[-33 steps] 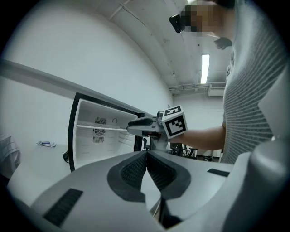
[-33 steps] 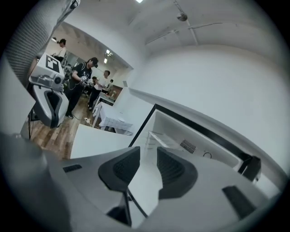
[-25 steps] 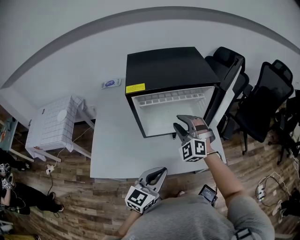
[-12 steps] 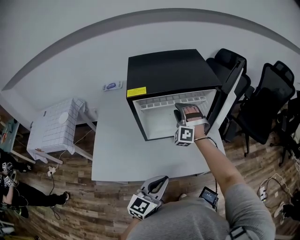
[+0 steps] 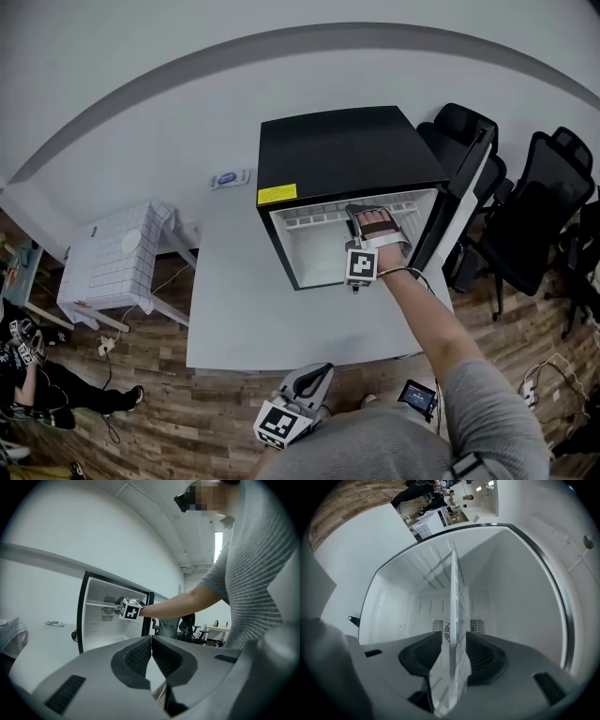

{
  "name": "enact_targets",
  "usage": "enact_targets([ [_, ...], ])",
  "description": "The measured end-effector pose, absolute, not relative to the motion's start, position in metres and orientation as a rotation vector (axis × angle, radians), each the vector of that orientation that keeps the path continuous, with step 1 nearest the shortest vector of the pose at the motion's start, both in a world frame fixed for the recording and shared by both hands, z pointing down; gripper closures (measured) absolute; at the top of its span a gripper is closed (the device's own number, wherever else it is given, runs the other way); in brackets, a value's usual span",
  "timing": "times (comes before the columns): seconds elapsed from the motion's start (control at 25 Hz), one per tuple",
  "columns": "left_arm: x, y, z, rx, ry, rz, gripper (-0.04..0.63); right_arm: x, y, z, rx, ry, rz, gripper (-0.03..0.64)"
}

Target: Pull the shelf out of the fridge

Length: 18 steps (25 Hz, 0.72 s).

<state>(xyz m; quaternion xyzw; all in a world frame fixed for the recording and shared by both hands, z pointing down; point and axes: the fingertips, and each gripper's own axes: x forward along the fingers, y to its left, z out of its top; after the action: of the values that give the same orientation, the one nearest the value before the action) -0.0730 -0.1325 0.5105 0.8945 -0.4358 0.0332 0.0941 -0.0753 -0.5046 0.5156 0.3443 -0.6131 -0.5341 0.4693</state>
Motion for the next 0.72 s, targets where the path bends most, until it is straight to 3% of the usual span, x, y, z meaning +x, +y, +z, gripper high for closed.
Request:
enact_targets([
  [0.72, -0.073, -0.133, 0.52, 2.614, -1.285, 0.149, 0.584, -0.09, -0.548, 0.517, 0.915, -1.385, -1.316, 0.465],
])
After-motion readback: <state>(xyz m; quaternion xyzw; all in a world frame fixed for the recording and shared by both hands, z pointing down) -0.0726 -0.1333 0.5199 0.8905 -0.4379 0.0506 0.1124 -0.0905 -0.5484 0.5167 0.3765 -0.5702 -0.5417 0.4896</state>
